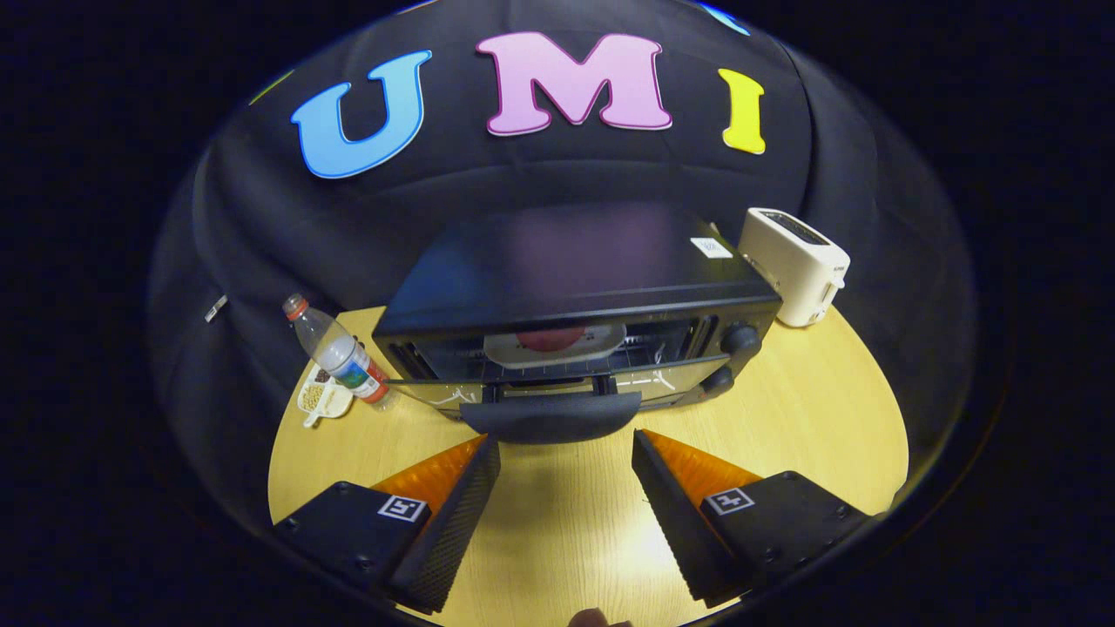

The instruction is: Open the toaster oven, put the food inside, and close the toaster oven door.

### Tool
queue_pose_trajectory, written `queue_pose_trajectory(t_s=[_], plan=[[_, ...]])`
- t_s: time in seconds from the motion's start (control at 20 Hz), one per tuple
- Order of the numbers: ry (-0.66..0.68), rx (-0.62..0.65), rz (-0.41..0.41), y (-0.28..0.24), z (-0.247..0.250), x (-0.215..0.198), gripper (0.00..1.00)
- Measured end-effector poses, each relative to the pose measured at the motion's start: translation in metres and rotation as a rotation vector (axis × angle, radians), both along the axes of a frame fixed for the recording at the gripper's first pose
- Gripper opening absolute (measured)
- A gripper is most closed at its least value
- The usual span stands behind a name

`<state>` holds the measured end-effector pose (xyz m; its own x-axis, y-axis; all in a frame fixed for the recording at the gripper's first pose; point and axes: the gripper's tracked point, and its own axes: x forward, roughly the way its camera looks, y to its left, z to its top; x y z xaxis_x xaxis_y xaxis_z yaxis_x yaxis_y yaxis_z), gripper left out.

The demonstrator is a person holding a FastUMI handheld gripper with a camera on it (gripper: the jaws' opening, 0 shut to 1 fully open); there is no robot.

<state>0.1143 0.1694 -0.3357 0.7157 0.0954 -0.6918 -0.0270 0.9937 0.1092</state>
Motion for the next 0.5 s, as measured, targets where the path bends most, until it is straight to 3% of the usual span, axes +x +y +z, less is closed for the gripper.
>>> queue_pose_trajectory(t_s=[0.5], plan=[[-0.236, 0.079, -0.040, -0.025, 0.116, 0.003, 1.00]])
